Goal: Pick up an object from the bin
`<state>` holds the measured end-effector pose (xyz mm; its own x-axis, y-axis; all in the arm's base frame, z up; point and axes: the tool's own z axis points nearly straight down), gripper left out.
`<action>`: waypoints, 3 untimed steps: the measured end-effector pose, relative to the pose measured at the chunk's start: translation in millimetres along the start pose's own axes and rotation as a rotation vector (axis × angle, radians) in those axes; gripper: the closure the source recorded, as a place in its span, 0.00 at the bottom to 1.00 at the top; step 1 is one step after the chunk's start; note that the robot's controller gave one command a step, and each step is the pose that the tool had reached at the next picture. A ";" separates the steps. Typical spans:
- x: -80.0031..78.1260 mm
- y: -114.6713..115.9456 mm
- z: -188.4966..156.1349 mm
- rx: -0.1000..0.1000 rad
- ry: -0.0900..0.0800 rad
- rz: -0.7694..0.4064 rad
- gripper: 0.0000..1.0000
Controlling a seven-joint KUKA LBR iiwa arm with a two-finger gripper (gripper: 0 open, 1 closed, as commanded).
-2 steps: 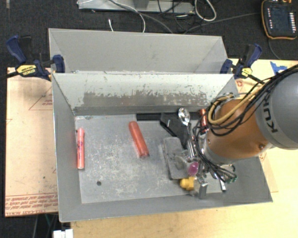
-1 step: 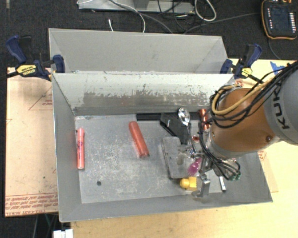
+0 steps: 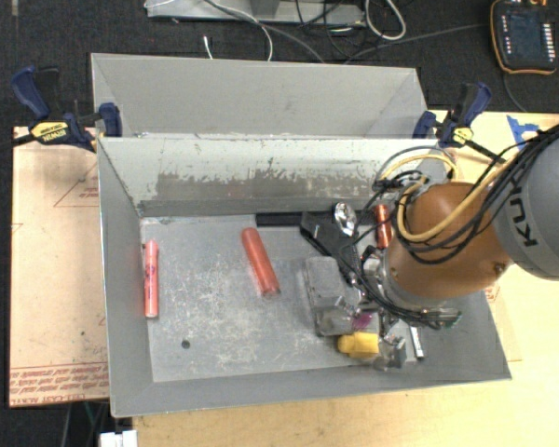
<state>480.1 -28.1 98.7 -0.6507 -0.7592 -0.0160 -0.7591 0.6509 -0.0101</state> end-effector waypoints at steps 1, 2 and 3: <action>6.7 -14.3 24.3 0.010 -0.012 0.166 0.00; 2.0 -7.8 25.1 0.018 -0.013 -0.672 1.00; 2.0 -7.3 25.4 0.017 -0.013 -0.728 1.00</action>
Offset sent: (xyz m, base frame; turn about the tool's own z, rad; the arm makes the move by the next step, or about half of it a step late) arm -0.0009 -0.0082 -0.0287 -0.7315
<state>484.8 -34.2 73.3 0.0192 -0.9998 -0.0115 -0.9991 -0.0187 -0.0381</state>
